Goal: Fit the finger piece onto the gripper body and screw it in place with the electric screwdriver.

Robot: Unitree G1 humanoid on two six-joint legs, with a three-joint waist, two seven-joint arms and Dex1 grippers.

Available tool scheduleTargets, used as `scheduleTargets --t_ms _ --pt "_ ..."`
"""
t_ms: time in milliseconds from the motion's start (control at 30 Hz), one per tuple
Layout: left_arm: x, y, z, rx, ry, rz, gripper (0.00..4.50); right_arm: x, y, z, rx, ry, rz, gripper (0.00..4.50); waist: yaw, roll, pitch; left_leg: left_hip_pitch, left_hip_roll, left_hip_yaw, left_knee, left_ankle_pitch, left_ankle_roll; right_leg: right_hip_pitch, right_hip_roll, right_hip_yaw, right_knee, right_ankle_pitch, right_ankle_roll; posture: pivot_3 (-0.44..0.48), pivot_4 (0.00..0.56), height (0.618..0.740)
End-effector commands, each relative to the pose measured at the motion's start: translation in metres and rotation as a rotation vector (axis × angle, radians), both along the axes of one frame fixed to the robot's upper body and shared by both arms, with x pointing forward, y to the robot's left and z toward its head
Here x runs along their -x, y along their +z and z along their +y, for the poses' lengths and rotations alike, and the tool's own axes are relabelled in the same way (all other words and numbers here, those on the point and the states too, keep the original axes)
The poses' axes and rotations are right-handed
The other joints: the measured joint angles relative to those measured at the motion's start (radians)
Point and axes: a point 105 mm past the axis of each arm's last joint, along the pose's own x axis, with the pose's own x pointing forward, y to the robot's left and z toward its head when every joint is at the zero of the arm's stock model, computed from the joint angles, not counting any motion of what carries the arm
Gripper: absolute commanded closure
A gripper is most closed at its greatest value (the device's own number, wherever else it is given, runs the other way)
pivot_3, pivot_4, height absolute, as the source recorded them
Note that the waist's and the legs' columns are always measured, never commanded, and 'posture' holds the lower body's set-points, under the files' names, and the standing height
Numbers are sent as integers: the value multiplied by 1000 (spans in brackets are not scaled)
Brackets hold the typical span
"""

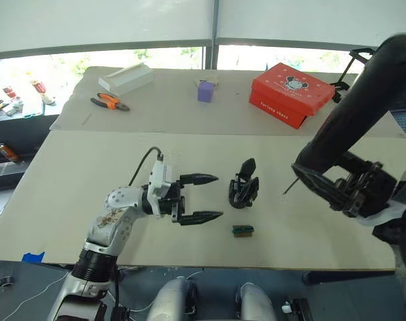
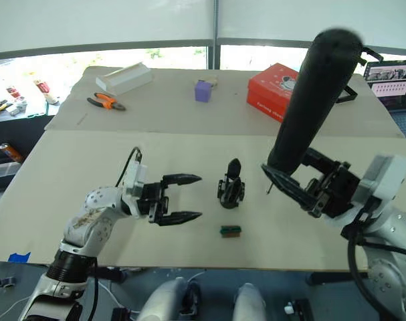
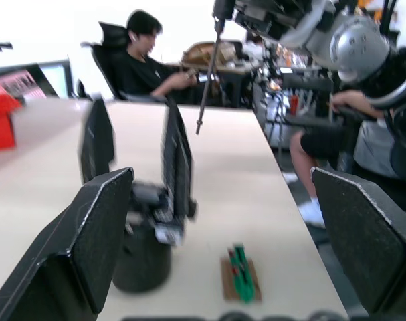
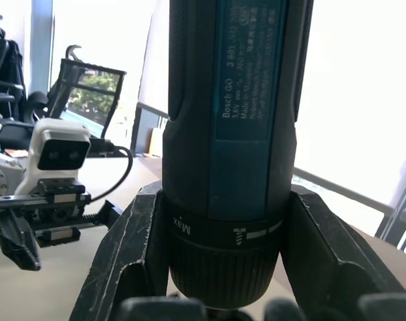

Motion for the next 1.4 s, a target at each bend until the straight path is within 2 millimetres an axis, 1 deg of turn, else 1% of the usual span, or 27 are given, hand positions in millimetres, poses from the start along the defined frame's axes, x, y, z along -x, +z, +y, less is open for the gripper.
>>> scheduleTargets --t_ms 33,100,200,267,367,567,733,967,1067,1233,1400 --pt "-1 28 -3 84 10 -32 0 2 30 -5 -48 11 -81 2564 0 0 0 0 0 0 0 0 0 0 0 0 0 0 0 0 150 740" --pt "-5 32 -5 92 28 -22 0 0 37 -3 -56 28 -91 2564 -1 0 0 -1 0 0 -1 0 1 1 0 1 0 0 0 0 150 740" --pt "-9 30 -5 75 46 -16 0 -3 44 1 -57 55 -94 2564 -3 0 0 -2 0 1 -1 1 2 0 1 0 0 0 0 0 150 740" --pt "-14 24 -3 52 81 -11 0 -6 48 4 -76 72 -91 2564 -2 0 0 -2 0 1 -1 1 2 1 1 0 0 0 0 0 150 740" --pt "-22 10 0 -8 141 -8 0 -9 54 14 -77 122 -88 2564 -4 0 0 -2 0 1 -1 1 2 1 1 0 0 0 0 0 150 740" --pt "-25 -1 2 -26 200 -21 0 -14 57 27 -83 181 -71 2564 -3 0 0 -3 0 1 -1 1 3 0 0 0 -1 0 0 0 150 740" --pt "-27 -6 6 -11 229 -18 0 -19 51 44 -76 232 -34 2564 -5 0 0 -3 0 1 -1 1 2 0 0 0 -1 0 0 0 150 740" --pt "-23 -30 15 -53 221 -25 0 -26 37 61 -84 268 5 2564 -9 0 0 -3 -1 1 -1 1 2 -1 0 0 0 0 0 0 150 740" --pt "-19 -37 13 -77 200 -24 0 -29 32 64 -73 265 11 2564 -8 0 0 -3 -1 1 -1 1 2 -1 0 0 0 0 0 0 150 740" --pt "-16 -43 6 -90 185 -21 0 -36 23 65 -51 257 31 2564 -8 0 0 -3 -1 1 -1 1 2 -1 0 0 0 0 0 0 150 740" --pt "-15 -48 -2 -101 178 -12 0 -39 16 65 -28 270 49 2564 -11 0 0 -3 -1 1 -1 1 2 -1 0 0 0 0 0 0 150 740"
